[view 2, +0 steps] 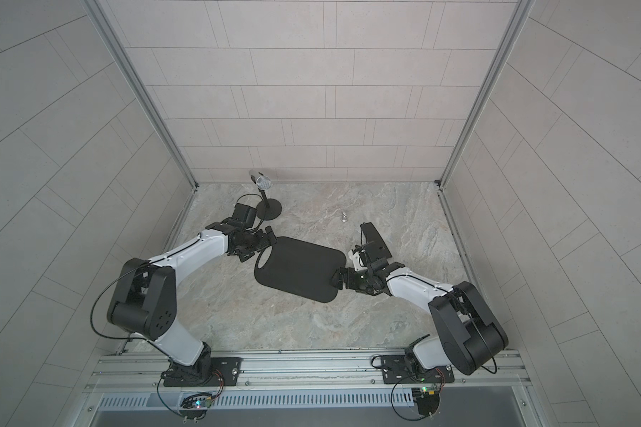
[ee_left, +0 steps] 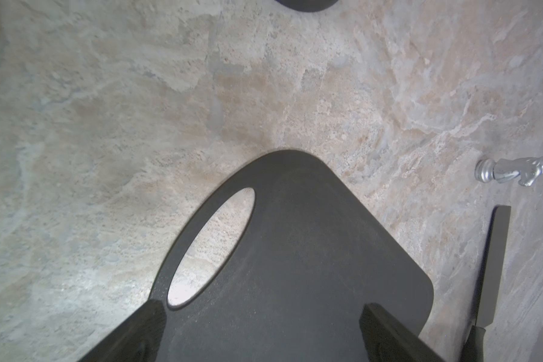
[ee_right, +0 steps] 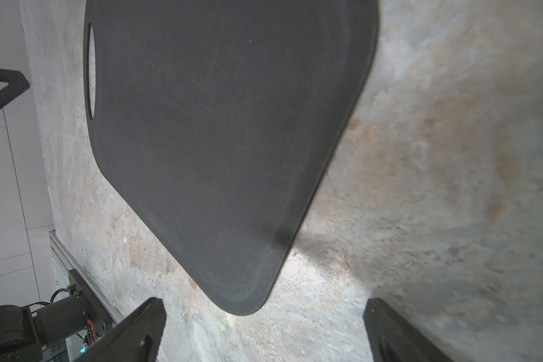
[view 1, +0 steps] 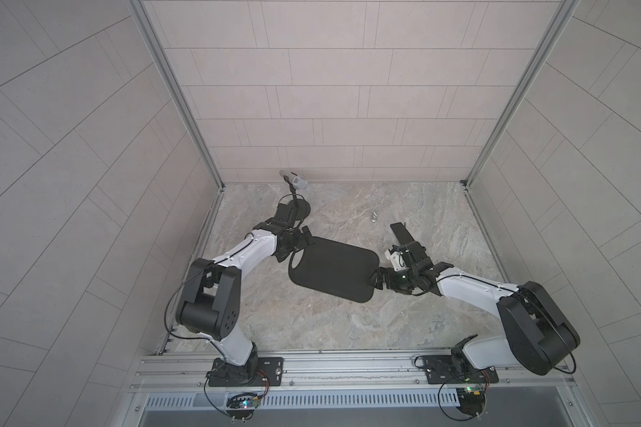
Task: Align the knife with the edge of the cutting board
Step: Move the work surface to the center of the board.
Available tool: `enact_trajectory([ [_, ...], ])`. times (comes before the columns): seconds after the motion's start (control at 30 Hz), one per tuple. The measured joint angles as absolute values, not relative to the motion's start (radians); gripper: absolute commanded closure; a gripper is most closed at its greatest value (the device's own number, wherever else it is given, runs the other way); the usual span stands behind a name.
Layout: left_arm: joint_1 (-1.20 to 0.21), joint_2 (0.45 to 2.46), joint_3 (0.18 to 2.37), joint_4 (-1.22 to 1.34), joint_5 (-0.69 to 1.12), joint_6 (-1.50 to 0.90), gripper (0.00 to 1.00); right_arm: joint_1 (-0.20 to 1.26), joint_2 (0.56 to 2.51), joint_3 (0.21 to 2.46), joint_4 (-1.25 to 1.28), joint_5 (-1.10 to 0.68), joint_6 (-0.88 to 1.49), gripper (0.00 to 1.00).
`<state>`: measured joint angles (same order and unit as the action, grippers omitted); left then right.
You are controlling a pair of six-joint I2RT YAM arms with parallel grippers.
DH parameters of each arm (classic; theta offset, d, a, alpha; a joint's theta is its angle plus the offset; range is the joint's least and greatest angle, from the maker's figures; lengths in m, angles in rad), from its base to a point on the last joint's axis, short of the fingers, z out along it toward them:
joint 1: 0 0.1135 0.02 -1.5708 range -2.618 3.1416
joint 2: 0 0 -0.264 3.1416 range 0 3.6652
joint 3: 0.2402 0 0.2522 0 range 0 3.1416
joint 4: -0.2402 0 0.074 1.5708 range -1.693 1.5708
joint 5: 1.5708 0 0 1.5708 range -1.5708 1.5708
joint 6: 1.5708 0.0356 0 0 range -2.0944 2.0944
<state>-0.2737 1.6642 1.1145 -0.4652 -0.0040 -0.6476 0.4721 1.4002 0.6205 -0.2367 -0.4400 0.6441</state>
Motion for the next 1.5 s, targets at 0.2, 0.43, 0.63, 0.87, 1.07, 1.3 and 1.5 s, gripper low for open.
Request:
enact_trajectory([
  [0.2,-0.261,1.739,1.187,-0.457,0.019,-0.625,0.00,0.494,1.390,0.612,-0.238,-0.442,0.655,0.00],
  [0.43,-0.257,1.801,1.217,-0.458,0.022,-0.599,0.00,0.536,1.387,0.610,-0.237,-0.441,0.677,0.00],
  [0.63,-0.257,1.828,1.217,-0.459,0.022,-0.594,0.00,0.564,1.387,0.610,-0.234,-0.437,0.693,0.00],
  [0.87,-0.257,1.837,1.209,-0.454,0.026,-0.603,0.00,0.572,1.394,0.610,-0.219,-0.437,0.702,0.00],
  [1.07,-0.257,1.831,1.150,-0.429,0.053,-0.641,0.00,0.572,1.407,0.616,-0.207,-0.442,0.704,0.00],
  [1.3,-0.257,1.812,1.114,-0.389,0.056,-0.676,0.00,0.572,1.438,0.634,-0.189,-0.457,0.703,0.00],
  [1.5,-0.258,1.787,1.074,-0.353,0.057,-0.698,0.00,0.561,1.449,0.638,-0.178,-0.475,0.703,0.00],
])
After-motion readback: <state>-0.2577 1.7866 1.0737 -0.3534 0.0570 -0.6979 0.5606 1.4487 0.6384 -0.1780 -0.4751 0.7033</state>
